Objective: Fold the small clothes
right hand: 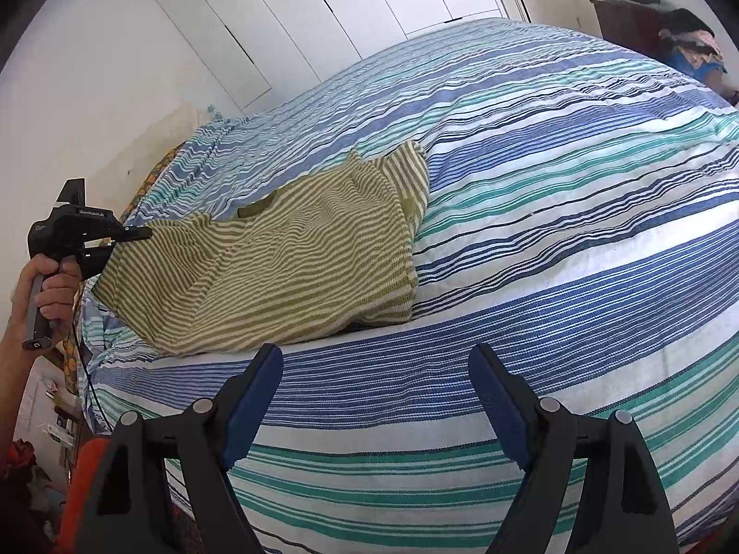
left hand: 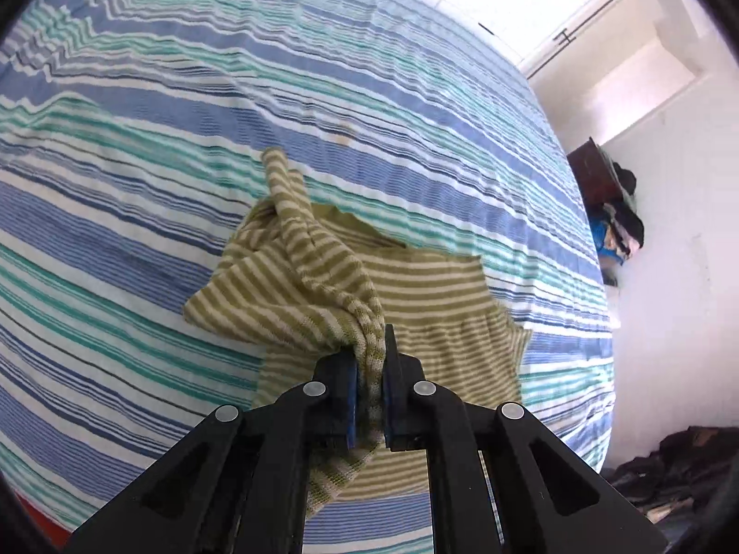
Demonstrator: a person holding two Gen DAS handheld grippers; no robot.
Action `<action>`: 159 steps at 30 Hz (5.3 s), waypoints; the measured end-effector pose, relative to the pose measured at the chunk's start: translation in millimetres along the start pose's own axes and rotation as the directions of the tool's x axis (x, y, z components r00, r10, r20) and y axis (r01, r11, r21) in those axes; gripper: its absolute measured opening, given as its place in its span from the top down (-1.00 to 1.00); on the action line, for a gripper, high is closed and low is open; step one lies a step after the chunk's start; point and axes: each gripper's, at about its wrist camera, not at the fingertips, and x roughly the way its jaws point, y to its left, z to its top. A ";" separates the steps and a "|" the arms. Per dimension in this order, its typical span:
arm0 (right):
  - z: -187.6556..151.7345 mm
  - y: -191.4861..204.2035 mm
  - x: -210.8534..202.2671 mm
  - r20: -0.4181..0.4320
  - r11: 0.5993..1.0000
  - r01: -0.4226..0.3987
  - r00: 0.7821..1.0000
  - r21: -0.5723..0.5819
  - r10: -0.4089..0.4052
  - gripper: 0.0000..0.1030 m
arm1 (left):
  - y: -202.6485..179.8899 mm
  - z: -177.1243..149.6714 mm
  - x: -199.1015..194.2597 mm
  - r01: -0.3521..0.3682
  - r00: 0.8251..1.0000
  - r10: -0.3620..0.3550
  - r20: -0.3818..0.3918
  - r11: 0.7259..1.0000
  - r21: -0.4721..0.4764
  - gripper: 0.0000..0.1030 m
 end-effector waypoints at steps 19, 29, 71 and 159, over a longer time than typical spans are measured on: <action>9.6 -59.7 -49.8 0.168 0.955 -0.160 0.978 0.249 0.120 -0.59 | -142.8 -102.5 20.6 -0.006 0.997 -0.021 0.070 0.932 0.364 -0.74; 5.0 -13.1 24.5 0.047 0.765 -0.443 0.877 0.467 0.478 -0.34 | 6.9 -156.6 12.7 -0.254 0.967 0.231 0.108 0.914 0.316 -0.67; 140.7 1.3 33.0 -0.115 0.999 -0.045 0.992 0.022 0.047 0.02 | -51.2 -175.9 10.5 -0.197 0.977 0.135 0.163 0.862 0.468 0.00; 112.3 13.7 98.6 -0.345 0.988 -0.070 0.938 -0.135 0.019 -0.40 | -16.6 -144.9 85.6 -0.209 0.954 0.272 -0.124 0.903 0.374 0.16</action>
